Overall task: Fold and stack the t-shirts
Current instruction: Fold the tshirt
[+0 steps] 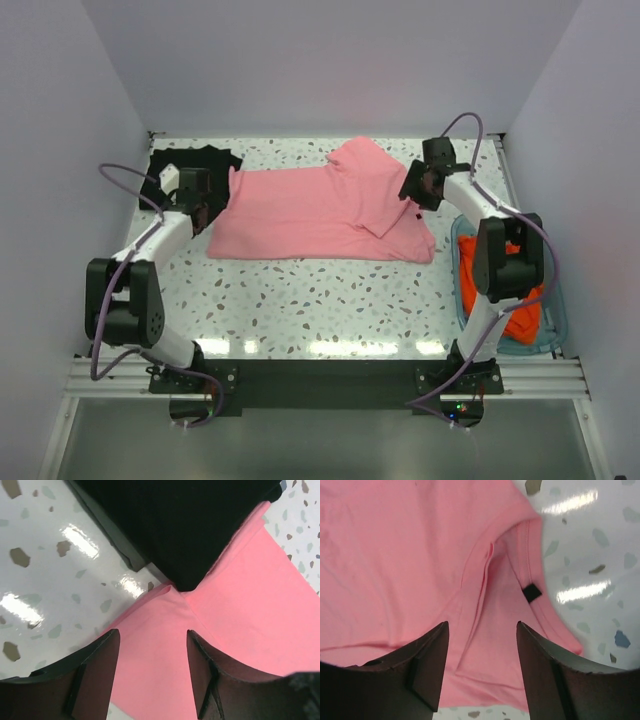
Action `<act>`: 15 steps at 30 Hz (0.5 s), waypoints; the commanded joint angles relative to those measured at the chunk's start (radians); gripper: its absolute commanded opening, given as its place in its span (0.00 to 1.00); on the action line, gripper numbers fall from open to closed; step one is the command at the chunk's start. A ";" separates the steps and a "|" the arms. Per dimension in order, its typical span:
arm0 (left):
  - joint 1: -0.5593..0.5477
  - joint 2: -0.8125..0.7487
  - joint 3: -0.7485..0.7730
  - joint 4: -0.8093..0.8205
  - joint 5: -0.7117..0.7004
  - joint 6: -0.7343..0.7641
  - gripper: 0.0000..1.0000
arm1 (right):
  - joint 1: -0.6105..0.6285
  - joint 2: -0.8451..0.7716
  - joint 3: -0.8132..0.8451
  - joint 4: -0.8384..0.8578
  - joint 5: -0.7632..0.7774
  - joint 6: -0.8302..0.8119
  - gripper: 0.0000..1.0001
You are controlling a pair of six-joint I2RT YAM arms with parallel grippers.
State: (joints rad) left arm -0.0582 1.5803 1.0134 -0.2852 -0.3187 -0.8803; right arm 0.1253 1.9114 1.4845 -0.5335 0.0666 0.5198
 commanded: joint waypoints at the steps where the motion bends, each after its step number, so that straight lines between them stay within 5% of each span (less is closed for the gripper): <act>1: 0.011 -0.120 -0.076 -0.058 -0.074 -0.040 0.59 | 0.045 -0.133 -0.136 0.047 0.007 0.026 0.59; 6: 0.006 -0.175 -0.192 -0.023 -0.030 -0.051 0.53 | 0.102 -0.152 -0.271 0.142 0.022 0.078 0.55; 15: -0.023 -0.152 -0.256 0.014 -0.005 -0.063 0.47 | 0.158 -0.061 -0.244 0.185 0.019 0.124 0.50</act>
State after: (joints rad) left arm -0.0669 1.4170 0.7593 -0.3042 -0.3210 -0.9249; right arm 0.2695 1.8248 1.2114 -0.4061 0.0650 0.6102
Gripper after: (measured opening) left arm 0.471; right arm 0.500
